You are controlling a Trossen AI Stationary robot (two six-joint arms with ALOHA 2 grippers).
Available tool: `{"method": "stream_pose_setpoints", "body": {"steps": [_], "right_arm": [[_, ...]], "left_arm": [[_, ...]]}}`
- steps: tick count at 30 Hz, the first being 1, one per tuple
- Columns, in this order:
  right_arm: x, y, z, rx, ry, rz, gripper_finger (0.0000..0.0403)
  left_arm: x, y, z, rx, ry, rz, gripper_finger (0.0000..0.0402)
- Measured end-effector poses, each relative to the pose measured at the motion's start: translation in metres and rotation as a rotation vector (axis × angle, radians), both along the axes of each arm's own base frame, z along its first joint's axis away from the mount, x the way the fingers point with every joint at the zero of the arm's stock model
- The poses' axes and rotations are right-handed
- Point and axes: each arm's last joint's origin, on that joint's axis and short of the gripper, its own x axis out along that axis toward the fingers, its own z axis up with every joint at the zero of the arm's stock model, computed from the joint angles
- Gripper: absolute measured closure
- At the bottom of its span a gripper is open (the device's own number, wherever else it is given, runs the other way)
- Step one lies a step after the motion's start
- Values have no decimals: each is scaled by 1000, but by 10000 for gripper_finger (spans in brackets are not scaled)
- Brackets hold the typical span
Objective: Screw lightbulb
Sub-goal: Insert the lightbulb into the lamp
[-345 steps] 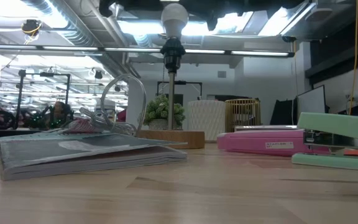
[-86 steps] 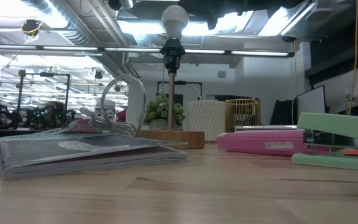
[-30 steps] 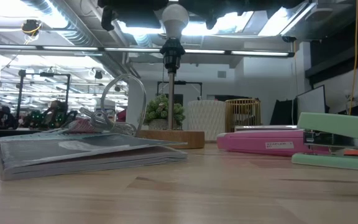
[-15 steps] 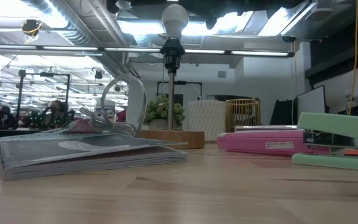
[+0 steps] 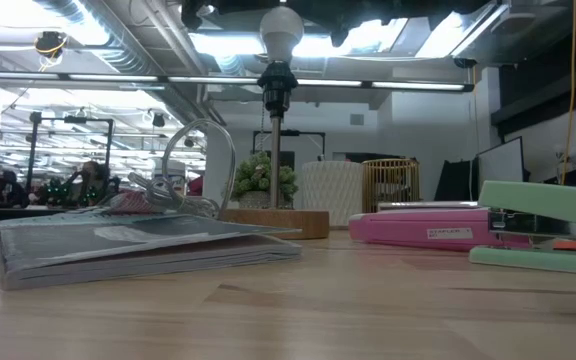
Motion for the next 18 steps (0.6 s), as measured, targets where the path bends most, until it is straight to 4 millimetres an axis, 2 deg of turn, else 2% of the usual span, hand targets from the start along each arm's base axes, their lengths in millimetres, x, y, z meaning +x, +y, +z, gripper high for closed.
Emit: {"method": "stream_pose_setpoints", "body": {"steps": [14, 18], "right_arm": [[1, -1, 5, -12, -62, -2, 359], [1, -3, 6, -23, -65, -72, 359]], "left_arm": [[0, 0, 0, 1, 4, 0, 400], [0, 0, 0, 1, 4, 0, 400]]}}
